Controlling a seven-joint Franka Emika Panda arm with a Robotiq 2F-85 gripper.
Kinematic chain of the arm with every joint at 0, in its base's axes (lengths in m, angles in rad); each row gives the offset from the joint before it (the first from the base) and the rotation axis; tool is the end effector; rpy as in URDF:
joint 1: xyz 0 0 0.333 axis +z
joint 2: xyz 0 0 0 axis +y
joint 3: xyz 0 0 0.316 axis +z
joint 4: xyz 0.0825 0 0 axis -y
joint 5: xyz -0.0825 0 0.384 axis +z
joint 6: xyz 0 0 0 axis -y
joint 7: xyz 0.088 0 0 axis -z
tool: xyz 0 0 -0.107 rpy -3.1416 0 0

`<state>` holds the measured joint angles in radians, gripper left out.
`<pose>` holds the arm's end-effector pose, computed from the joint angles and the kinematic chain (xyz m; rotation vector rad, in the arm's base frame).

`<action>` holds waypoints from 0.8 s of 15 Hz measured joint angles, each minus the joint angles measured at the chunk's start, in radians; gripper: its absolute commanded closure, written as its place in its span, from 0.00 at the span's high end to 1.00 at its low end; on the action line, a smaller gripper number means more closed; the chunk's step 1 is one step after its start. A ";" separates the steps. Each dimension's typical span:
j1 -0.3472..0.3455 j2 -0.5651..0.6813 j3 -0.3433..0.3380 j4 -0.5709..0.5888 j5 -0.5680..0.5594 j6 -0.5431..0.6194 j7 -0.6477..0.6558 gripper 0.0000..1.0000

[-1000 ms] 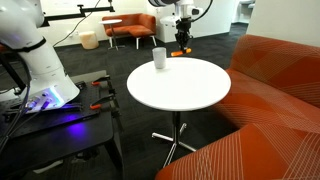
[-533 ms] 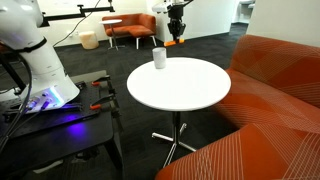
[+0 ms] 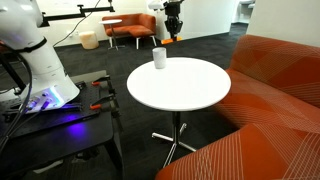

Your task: Put the marker into the mug cup

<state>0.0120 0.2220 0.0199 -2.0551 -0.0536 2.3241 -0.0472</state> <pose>0.5884 0.0175 0.3339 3.0997 0.1773 0.0727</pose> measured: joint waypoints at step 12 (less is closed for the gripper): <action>-0.051 0.033 0.004 0.003 0.155 0.156 -0.220 0.05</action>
<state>-0.0387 0.2550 0.0239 -2.0521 0.1017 2.4806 -0.2674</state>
